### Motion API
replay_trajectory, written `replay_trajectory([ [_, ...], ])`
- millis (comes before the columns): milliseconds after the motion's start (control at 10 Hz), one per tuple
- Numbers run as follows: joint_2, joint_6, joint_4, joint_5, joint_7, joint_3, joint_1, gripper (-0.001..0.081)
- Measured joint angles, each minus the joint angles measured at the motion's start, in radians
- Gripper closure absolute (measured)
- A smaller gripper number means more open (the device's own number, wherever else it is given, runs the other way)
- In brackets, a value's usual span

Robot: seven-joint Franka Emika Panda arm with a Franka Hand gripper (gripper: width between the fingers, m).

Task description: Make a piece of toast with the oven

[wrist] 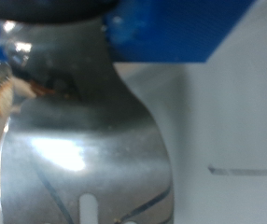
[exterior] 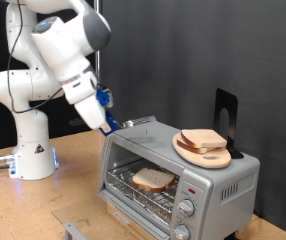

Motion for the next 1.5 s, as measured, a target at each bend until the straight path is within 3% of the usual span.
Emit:
replay_trajectory([
  [800, -0.002, 0.139, 0.012, 0.010, 0.244, 0.237, 0.073, 0.0422],
  [1400, 0.053, 0.201, 0.012, 0.007, 0.303, 0.317, 0.072, 0.0421],
  [1500, 0.060, 0.209, 0.012, 0.007, 0.303, 0.320, 0.072, 0.0263],
])
